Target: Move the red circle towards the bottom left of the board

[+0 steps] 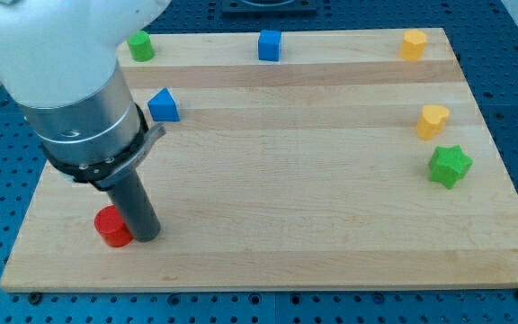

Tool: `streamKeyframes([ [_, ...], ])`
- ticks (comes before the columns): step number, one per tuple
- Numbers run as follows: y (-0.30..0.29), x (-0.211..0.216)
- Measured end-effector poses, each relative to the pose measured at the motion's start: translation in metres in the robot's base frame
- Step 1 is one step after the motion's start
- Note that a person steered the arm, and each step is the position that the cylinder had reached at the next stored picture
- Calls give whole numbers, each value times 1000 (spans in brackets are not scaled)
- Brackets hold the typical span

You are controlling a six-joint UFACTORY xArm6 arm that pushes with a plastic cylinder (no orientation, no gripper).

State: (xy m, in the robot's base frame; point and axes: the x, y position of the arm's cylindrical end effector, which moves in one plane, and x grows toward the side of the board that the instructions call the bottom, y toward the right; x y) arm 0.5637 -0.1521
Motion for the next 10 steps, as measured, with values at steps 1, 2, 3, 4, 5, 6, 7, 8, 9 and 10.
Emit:
streamKeyframes([
  [1, -11, 0],
  [2, -23, 5],
  [3, -29, 7],
  [4, -29, 2],
  [5, -29, -17],
  [6, -29, -34],
  [7, -32, -37],
  [8, -43, -34],
  [9, -55, -30],
  [10, -61, -30],
])
